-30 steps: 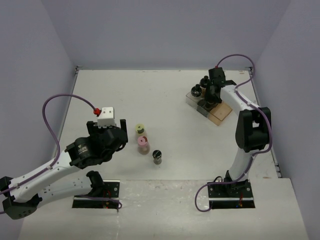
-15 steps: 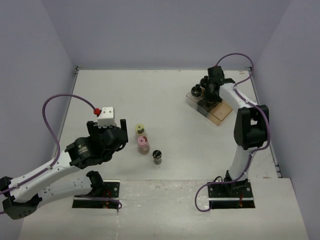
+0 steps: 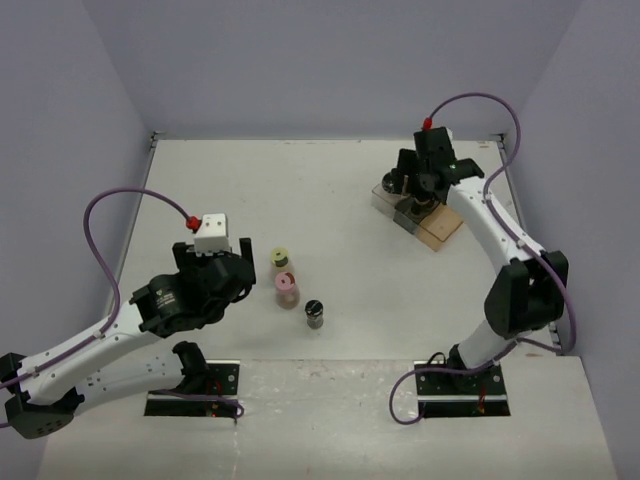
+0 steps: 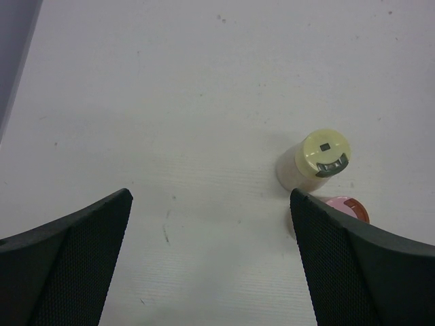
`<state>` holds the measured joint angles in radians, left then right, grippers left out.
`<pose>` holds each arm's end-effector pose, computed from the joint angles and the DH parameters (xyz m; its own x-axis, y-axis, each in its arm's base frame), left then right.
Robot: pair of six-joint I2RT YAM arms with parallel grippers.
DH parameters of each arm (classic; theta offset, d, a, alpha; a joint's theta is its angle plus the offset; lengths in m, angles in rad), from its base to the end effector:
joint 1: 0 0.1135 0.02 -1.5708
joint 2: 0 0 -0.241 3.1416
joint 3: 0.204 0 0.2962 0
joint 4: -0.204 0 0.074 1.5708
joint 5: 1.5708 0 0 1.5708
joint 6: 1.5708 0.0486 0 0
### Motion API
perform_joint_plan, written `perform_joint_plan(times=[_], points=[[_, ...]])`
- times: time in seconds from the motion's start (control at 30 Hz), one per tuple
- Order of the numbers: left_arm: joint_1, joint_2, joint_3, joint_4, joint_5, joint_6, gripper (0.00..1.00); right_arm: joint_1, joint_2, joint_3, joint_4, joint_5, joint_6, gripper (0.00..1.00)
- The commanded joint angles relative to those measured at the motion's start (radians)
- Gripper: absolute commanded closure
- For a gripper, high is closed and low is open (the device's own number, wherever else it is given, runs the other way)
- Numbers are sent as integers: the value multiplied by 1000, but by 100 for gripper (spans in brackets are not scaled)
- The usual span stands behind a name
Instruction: Organize the condiment bottles
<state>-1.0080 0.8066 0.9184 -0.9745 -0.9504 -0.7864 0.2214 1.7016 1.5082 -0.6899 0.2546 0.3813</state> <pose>0.1408 -0.1492 0.3018 -0.4345 -0.0825 -0.8969 -0.1390 0.9900 -0.0238 0.4168 0.0813 0.2620 -0.7209 0.2069 -0.6615 0.2281 0.9721 0.0555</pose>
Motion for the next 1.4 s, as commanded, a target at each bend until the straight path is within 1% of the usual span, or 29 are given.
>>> perform_joint_plan(times=[0.0, 0.03, 0.1, 0.13, 0.17, 0.2, 0.23, 0.27, 0.3, 0.4, 0.43, 0.5, 0.63, 0.73, 0.77, 0.87, 0.93, 0.97, 1.03, 1.07, 1.13, 1.23, 1.3, 1.33, 1.37], points=[[6, 2, 20, -32, -62, -60, 0, 159, -222, -70, 13, -76, 2, 15], [8, 5, 23, -47, -83, -79, 0, 258, -262, -138, 24, -84, 17, 7], [17, 16, 36, -102, -103, -143, 0, 379, -334, -213, 73, -80, 33, 1], [37, 19, 42, -118, -120, -160, 0, 494, -388, -273, 82, -68, 77, 1], [51, 22, 46, -136, -125, -181, 0, 551, -407, -299, 92, -66, 100, 1], [89, 23, 46, -136, -128, -183, 0, 603, -421, -325, 113, -58, 117, 1], [110, 23, 46, -133, -120, -183, 0, 700, -425, -350, 107, -32, 154, 1], [130, 25, 45, -110, -113, -159, 0, 740, -416, -353, 89, -11, 178, 2], [170, 25, 42, -95, -96, -140, 0, 813, -407, -350, 52, 7, 217, 4], [241, 36, 34, -56, -71, -97, 0, 929, -352, -342, 18, 32, 249, 7], [252, 39, 34, -50, -61, -91, 0, 944, -315, -330, 13, 29, 248, 10], [272, 40, 31, -36, -48, -74, 0, 986, -272, -310, -19, 41, 255, 12], [273, 32, 19, -3, -22, -36, 0, 1006, -186, -279, -27, 43, 258, 15], [273, 19, 10, 36, 1, 9, 0, 1013, -97, -263, -32, 41, 258, 20], [273, 16, 7, 42, 5, 13, 0, 1016, -97, -256, -34, 49, 258, 20], [273, 11, 0, 63, 24, 38, 0, 1015, -50, -249, -8, 58, 245, 27], [273, 11, -3, 74, 38, 50, 0, 1016, -45, -249, 4, 69, 240, 37], [273, 11, -7, 85, 50, 65, 0, 1016, -45, -247, 6, 74, 240, 45], [273, 14, -9, 94, 56, 76, 0, 1016, -45, -243, -6, 78, 240, 54], [273, 14, -7, 94, 55, 76, 0, 1016, -49, -244, -7, 77, 240, 67], [273, 14, -7, 96, 58, 76, 0, 1016, -72, -249, -23, 92, 245, 100], [273, 5, -9, 99, 59, 79, 0, 1007, -128, -266, -55, 152, 251, 100], [273, 2, -12, 103, 64, 84, 0, 943, -196, -284, -71, 172, 245, 100], [273, 2, -10, 105, 65, 85, 0, 867, -227, -293, -76, 170, 232, 100], [273, 2, -12, 106, 67, 87, 0, 824, -261, -313, -74, 172, 226, 100]])
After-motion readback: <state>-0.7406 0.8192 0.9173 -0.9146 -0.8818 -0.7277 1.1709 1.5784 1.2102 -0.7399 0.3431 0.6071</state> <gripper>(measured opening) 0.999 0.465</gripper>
